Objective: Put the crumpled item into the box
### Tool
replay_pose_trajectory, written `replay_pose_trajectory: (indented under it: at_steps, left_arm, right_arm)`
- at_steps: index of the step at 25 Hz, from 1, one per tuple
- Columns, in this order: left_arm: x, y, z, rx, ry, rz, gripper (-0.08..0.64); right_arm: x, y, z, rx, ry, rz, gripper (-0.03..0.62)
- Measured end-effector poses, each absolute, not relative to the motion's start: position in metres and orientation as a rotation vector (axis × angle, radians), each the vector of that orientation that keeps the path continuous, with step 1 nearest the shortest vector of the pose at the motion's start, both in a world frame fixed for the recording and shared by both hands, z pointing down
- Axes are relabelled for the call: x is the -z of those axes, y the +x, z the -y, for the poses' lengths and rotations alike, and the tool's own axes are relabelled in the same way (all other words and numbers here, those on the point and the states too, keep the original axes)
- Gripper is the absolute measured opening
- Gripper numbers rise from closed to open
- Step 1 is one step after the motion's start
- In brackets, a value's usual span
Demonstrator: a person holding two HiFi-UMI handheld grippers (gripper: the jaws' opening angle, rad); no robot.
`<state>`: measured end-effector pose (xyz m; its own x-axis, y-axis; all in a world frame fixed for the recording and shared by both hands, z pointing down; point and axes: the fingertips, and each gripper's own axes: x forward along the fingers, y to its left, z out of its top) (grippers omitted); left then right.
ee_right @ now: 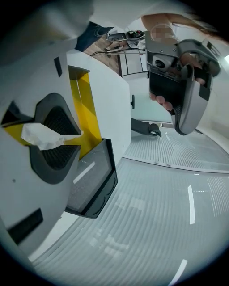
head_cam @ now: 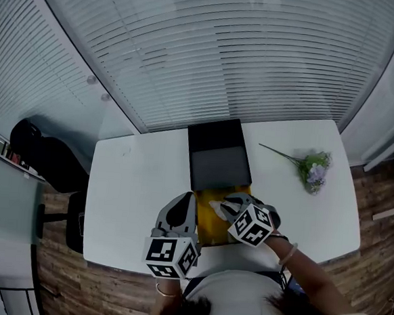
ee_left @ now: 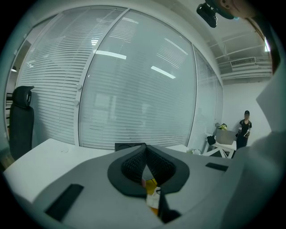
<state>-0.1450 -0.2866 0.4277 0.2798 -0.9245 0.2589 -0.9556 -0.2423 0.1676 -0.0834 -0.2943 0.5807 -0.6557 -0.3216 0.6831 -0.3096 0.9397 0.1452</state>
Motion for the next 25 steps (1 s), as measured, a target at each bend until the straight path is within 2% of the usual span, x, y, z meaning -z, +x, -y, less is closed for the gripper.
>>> replay_pose_trajectory:
  at_steps: [25]
  left_arm:
    - [-0.419, -0.14, 0.285, -0.128, 2.305, 1.714, 0.015]
  right_arm:
    - [-0.479, -0.066, 0.316, -0.193, 0.809, 2.61, 0.052]
